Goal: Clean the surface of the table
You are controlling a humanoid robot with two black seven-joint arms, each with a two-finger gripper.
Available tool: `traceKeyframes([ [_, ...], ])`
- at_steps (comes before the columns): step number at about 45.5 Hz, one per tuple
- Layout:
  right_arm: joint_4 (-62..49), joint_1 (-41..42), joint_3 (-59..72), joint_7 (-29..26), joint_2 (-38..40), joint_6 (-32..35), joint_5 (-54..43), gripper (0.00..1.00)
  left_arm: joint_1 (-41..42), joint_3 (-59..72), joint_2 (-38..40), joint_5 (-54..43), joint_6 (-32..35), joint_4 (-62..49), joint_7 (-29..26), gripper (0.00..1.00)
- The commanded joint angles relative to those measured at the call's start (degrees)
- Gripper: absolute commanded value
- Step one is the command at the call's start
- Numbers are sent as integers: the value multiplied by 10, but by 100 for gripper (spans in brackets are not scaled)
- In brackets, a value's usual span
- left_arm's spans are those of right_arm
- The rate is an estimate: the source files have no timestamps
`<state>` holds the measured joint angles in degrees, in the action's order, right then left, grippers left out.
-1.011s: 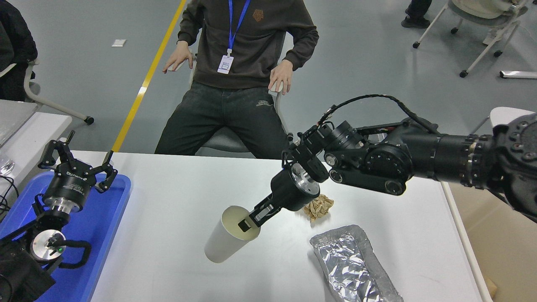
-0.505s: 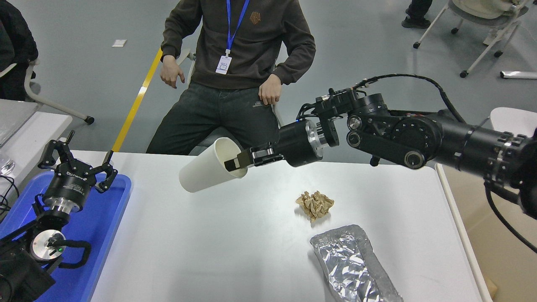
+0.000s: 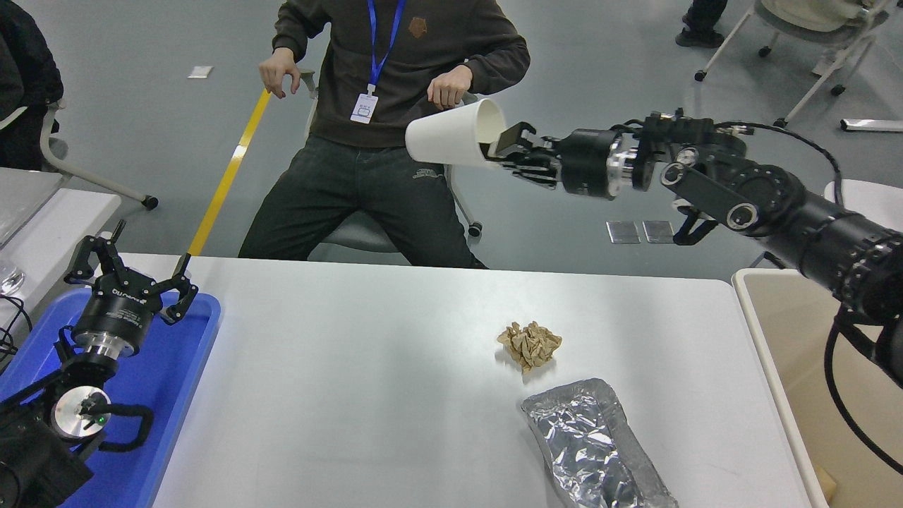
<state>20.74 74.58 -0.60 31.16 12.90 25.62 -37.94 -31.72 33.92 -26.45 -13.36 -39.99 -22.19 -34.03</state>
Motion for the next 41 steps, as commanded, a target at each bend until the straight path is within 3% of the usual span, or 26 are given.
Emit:
traceKeyframes([
  [1, -119, -37, -1, 0, 38, 0, 59, 0, 0, 0, 0, 0, 0, 0, 0, 100],
  [25, -314, -169, 1, -10, 122, -21, 84, 0, 0, 0, 0, 0, 0, 0, 0, 100],
  [41, -334, -225, 1, -154, 142, -71, 122, 0, 0, 0, 0, 0, 0, 0, -1, 100],
])
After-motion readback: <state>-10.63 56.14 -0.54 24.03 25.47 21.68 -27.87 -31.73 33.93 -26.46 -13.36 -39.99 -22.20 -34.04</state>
